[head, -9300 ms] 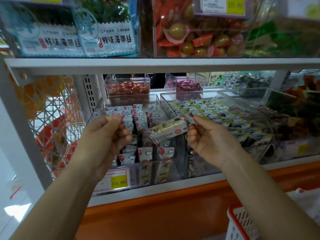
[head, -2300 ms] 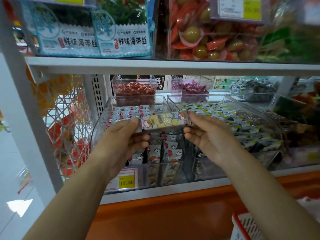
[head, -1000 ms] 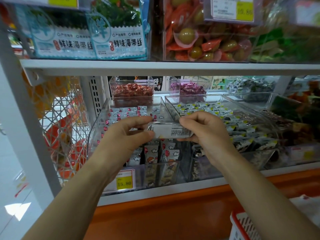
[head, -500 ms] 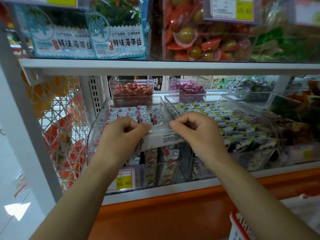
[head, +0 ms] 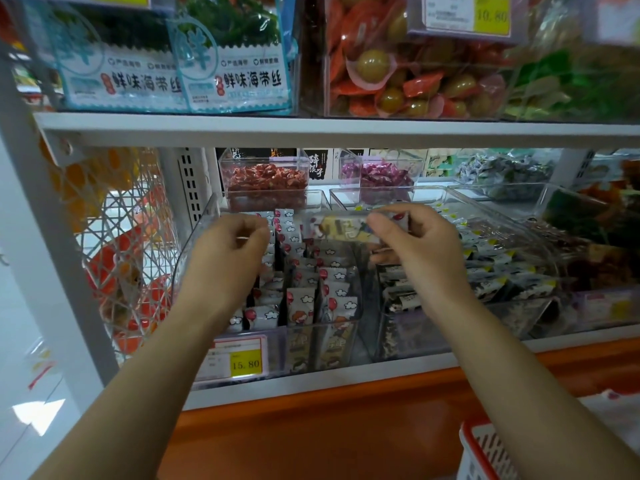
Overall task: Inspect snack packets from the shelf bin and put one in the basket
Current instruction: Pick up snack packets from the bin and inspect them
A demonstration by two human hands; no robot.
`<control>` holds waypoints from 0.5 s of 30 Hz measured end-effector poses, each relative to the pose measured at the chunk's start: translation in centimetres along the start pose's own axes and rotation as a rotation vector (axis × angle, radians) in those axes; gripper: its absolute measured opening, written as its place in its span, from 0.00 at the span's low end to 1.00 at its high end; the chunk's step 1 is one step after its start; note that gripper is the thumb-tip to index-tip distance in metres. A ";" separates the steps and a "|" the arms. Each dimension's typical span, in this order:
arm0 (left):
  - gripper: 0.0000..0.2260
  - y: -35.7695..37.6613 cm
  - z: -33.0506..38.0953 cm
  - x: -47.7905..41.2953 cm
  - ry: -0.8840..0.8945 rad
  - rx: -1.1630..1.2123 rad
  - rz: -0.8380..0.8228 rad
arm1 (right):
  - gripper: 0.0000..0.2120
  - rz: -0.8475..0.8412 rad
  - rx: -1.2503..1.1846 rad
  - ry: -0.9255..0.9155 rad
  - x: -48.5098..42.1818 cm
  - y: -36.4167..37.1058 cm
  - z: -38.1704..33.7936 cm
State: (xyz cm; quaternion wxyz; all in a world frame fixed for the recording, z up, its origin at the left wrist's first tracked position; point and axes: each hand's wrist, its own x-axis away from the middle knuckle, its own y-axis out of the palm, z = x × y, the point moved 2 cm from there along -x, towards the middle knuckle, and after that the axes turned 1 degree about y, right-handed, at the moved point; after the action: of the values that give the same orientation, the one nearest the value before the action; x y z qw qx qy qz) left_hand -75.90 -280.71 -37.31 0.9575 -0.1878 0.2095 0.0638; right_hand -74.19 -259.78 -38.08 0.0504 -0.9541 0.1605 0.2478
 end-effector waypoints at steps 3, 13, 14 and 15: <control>0.11 1.5 -0.3 -0.9 0.147 -0.316 -0.135 | 0.06 0.090 0.032 0.024 -0.8 -0.3 0.6; 0.22 6.7 -3.8 -4.5 0.224 -1.209 -0.786 | 0.08 0.124 0.032 0.062 -1.7 0.4 1.5; 0.22 6.6 -3.9 -4.6 0.206 -1.206 -0.790 | 0.07 0.120 0.033 0.059 -1.7 0.4 1.5; 0.22 6.6 -3.9 -4.5 0.185 -1.178 -0.781 | 0.07 0.117 0.037 0.055 -1.8 0.4 1.5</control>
State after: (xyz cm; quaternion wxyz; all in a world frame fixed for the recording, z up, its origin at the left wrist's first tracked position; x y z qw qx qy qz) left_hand -82.79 -276.36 -40.81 0.6278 -0.7401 0.1382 -0.1973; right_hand -76.47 -259.38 -38.57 0.0492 -0.9485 0.2217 0.2208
